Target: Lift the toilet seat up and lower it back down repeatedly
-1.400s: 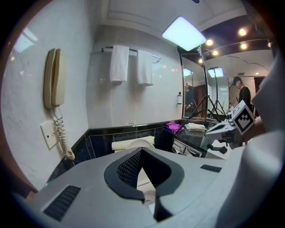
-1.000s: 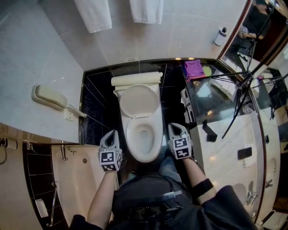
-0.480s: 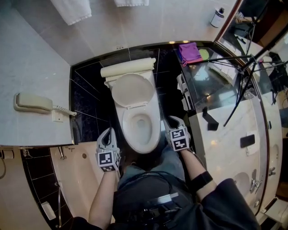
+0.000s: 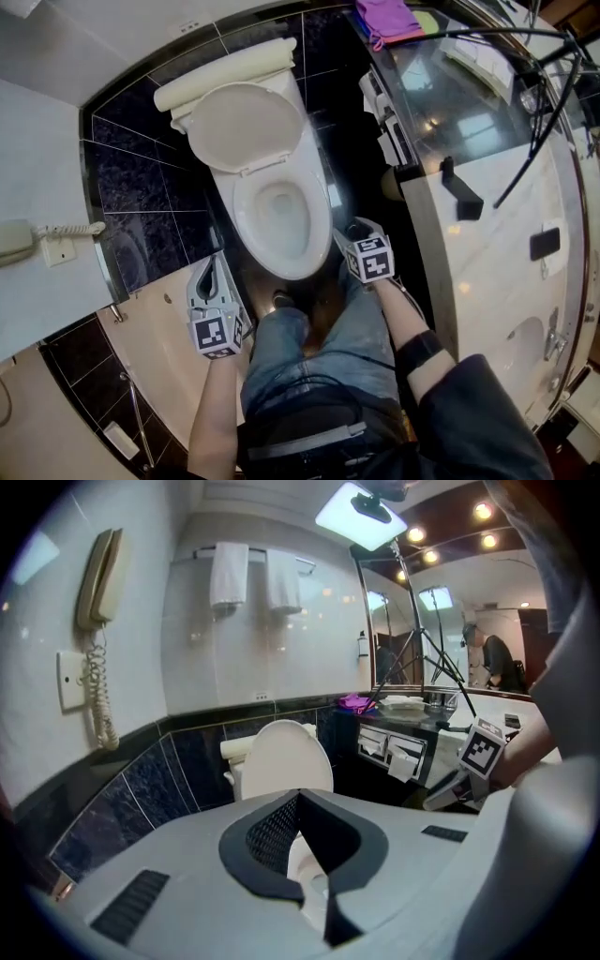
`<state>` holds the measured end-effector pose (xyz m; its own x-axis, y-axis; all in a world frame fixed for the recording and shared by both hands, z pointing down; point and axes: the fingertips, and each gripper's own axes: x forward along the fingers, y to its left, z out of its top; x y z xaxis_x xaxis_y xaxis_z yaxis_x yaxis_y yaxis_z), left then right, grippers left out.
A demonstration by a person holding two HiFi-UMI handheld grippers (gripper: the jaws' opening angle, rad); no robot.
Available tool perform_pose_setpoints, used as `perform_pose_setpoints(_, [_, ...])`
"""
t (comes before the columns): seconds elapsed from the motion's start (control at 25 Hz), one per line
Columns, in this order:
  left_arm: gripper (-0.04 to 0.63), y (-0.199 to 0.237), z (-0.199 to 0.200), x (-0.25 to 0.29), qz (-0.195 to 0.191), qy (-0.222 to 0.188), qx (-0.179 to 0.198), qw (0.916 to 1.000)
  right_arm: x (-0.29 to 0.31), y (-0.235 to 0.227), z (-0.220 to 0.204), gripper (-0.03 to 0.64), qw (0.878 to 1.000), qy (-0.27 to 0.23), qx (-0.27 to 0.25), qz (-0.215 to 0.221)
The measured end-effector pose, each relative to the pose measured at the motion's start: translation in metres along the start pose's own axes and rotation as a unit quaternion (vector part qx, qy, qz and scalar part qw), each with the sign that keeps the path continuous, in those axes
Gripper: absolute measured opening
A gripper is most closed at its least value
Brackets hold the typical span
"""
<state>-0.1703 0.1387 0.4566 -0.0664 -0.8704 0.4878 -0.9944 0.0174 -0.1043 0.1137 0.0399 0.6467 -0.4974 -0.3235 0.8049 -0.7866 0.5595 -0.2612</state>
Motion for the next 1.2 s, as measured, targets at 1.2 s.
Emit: perform_pose_setpoints(1.2, [0.000, -0.052, -0.166, 0.080, -0.030, 0.046, 0.020, 0.9983, 0.226, -0.032, -0.183, 0.181, 0.947, 0.022, 0.306, 0.096])
